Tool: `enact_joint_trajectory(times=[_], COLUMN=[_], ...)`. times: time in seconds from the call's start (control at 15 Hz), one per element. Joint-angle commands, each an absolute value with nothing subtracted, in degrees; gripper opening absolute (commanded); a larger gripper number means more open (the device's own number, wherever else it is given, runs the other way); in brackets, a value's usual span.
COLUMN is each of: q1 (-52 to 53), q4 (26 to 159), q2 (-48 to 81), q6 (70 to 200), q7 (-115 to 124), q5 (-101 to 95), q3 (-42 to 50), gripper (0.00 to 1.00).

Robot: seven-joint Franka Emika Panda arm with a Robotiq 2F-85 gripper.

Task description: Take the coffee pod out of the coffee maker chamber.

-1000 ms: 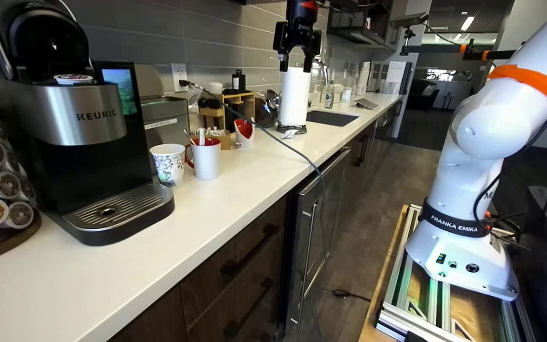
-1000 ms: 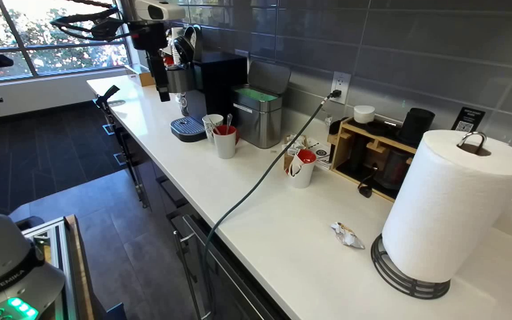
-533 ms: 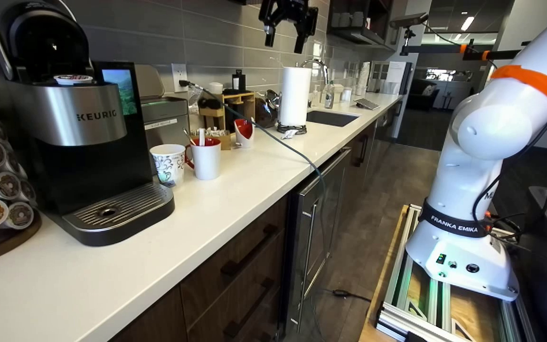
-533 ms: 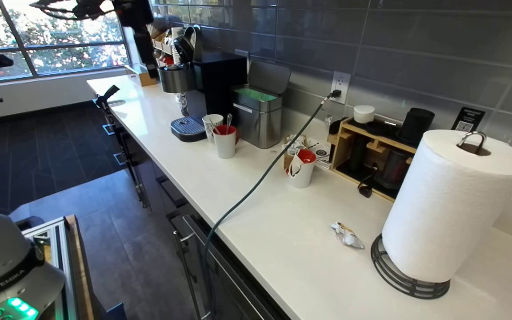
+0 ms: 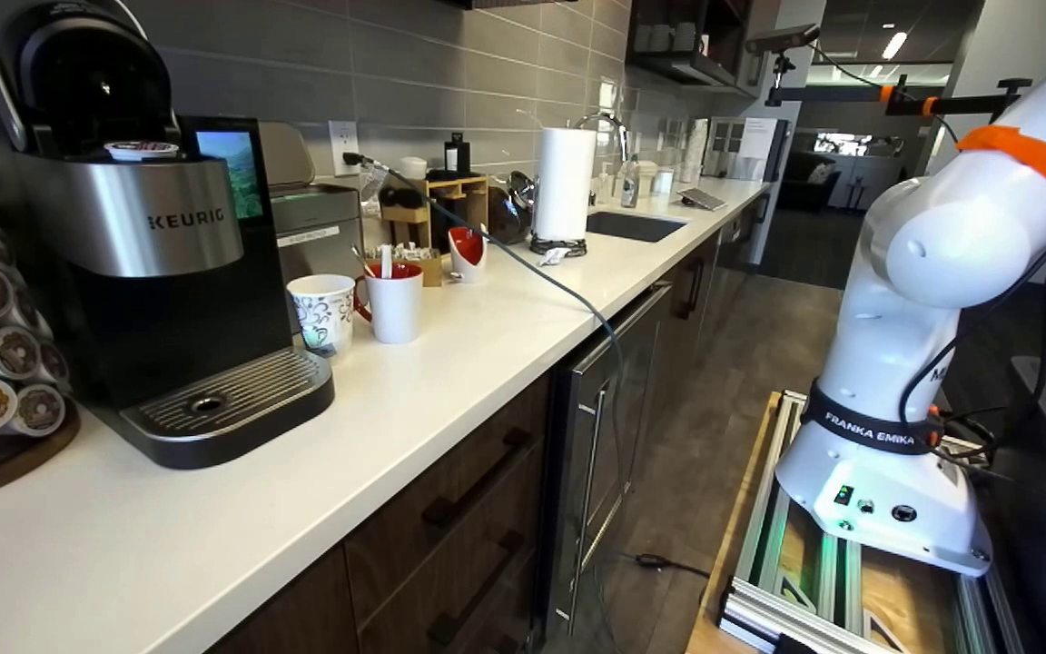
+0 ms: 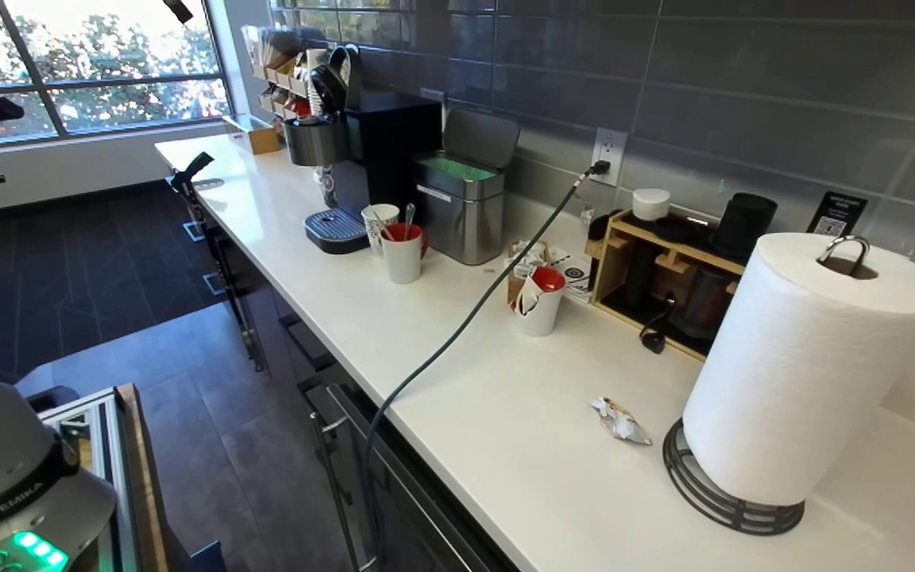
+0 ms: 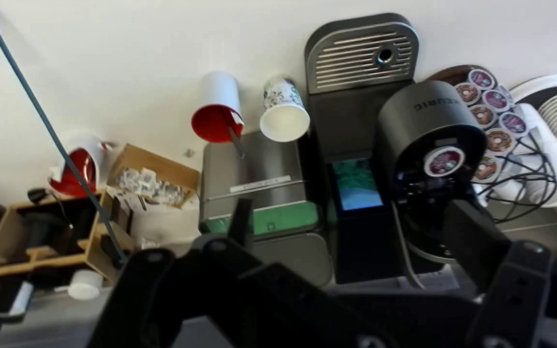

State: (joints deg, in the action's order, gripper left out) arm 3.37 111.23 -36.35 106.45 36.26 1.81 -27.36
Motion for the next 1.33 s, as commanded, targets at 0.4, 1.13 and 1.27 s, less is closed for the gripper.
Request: enact_joint_trajectory(times=[0.4,1.13,1.27], q1=[5.4,5.4,5.6], q4=[96.6,88.0,83.4], q2=[-26.7,-17.1,-12.0], q6=[100.5,101.4,99.9], q7=[26.0,26.7,25.8], q5=[-8.7,-10.9,-13.3], q3=[-31.5,-35.4,-37.5], gripper=[1.0,1.0,1.0])
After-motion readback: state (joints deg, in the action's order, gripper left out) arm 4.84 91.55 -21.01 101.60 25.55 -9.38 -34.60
